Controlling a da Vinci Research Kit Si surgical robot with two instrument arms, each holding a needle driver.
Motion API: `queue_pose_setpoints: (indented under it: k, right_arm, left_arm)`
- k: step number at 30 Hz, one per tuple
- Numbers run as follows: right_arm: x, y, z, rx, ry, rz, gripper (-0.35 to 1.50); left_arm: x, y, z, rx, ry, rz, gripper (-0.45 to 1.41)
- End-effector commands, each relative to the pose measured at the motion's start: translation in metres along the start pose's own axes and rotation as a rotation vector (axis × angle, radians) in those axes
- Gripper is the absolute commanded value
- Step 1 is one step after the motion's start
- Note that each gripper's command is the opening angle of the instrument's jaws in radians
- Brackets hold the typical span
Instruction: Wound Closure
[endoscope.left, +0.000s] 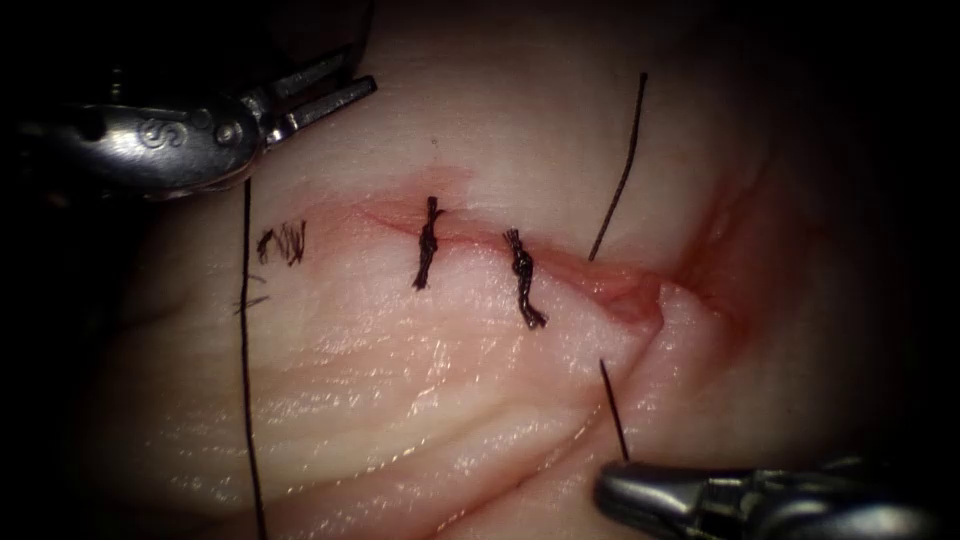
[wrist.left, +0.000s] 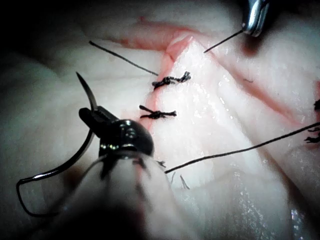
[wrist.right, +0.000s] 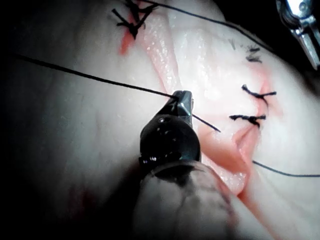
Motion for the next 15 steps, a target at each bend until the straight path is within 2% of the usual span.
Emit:
queue_pose_setpoints:
  k: [1,7,8,9,11,13,15]
  right_arm:
    - [0.0002,-0.0005,0.0009,0.014,0.003,-0.008,-0.35]
    - [0.0011,-0.001,0.0013,0.026,0.005,-0.014,-0.35]
    - [0.001,-0.0007,0.0012,0.03,0.002,0.006,0.27]
    - [0.0009,-0.0004,0.001,0.016,0.003,0.023,0.59]
    - [0.0005,0.0003,0.0003,-0.017,-0.023,0.038,1.1]
    - [0.0,0.0013,-0.0006,-0.038,-0.07,0.049,1.31]
    - [-0.0007,0.0023,-0.0019,-0.065,-0.132,0.064,1.45]
  left_arm:
    - [0.0,0.0001,0.0007,0.001,0.001,0.001,-0.45]
    - [0.0,0.0002,0.0008,-0.002,0.001,0.002,-0.45]
    - [0.0,0.0002,0.0008,-0.002,0.001,0.002,-0.45]
    - [0.0,0.0003,0.0009,-0.003,-0.002,0.002,-0.45]
    - [0.0001,0.0004,0.001,-0.007,0.0,0.003,-0.45]
    - [0.0001,0.0004,0.001,-0.006,-0.001,0.003,-0.45]
    - [0.0001,0.0005,0.001,-0.006,0.0,0.003,-0.45]
